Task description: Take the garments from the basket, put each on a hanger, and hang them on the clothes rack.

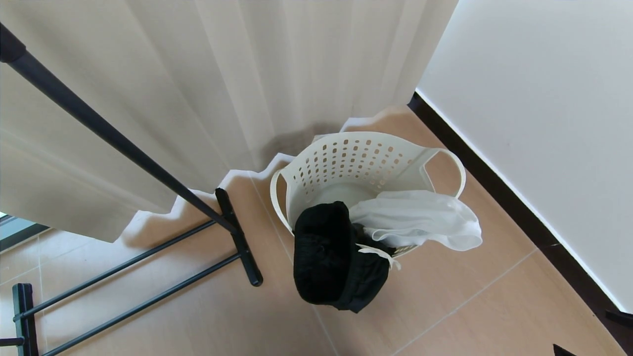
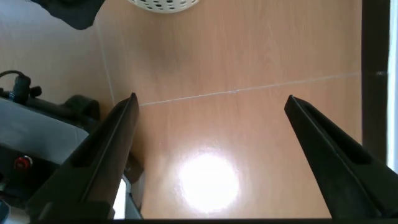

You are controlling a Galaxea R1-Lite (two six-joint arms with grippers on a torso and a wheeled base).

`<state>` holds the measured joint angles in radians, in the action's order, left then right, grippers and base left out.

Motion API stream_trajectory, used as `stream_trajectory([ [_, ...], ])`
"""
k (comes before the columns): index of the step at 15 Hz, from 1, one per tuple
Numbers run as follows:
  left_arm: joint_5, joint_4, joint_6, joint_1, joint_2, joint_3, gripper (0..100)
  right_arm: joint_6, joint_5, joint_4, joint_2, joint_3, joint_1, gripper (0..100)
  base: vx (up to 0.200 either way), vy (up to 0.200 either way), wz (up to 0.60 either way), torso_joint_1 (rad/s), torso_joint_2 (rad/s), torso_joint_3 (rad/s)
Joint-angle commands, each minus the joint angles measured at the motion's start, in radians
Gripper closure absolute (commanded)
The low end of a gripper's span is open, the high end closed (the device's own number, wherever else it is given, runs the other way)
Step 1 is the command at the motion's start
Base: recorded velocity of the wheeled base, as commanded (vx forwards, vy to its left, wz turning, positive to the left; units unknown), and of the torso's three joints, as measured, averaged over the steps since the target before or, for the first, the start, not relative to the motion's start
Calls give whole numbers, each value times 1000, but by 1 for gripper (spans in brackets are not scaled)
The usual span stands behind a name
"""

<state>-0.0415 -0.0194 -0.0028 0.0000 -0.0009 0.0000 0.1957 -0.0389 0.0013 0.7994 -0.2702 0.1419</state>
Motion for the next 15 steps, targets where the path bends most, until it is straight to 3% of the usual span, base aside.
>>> stream_trajectory([
  [1,0,-1,0,0,1,0,0,182,4,-3,347,-192,33,0,0,0,0,0,0,0],
  [3,0,-1,0,0,1,0,0,272,40,-21,486,-273,33,0,0,0,0,0,0,0],
  [4,0,-1,0,0,1,0,0,332,96,-46,606,-328,33,0,0,0,0,0,0,0],
  [5,0,-1,0,0,1,0,0,333,122,-83,652,-336,36,0,0,0,0,0,0,0],
  [9,0,-1,-2,0,1,0,0,264,327,-495,897,-253,70,0,0,0,0,0,0,0],
  [11,0,-1,-2,0,1,0,0,266,352,-586,934,-233,70,0,0,0,0,0,0,0],
  [15,0,-1,-2,0,1,0,0,258,352,-606,956,-245,70,0,0,0,0,0,0,0],
])
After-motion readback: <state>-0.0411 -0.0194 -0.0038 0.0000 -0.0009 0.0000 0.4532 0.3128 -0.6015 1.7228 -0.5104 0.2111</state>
